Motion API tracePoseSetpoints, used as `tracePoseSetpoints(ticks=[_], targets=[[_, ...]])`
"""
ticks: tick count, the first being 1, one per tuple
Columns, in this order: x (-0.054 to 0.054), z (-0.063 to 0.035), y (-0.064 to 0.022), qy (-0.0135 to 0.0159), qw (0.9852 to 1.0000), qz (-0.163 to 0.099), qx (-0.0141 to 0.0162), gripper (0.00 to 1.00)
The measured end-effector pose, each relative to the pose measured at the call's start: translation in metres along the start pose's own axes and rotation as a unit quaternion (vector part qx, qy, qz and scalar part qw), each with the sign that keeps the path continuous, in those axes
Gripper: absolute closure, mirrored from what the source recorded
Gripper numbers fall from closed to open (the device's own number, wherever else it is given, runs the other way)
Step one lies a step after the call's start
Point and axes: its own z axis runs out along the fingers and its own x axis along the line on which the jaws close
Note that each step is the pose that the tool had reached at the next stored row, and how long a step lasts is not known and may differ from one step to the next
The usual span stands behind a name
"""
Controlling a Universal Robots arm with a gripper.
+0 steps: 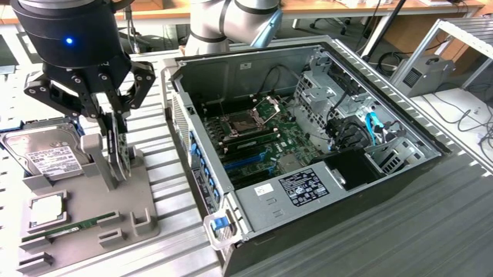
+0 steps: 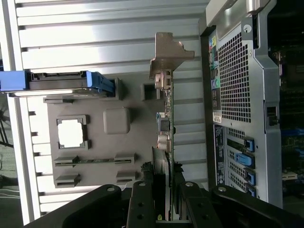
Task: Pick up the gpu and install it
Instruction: 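Pick up the gpu and move the gpu toward the slot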
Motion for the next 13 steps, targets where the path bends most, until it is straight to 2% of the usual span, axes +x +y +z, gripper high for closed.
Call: tracePoseSetpoints(ticks=[13], targets=[[-0.0001,-0.0046,0.0000,0.0000,1.0000,0.000,0.0000,0.73]])
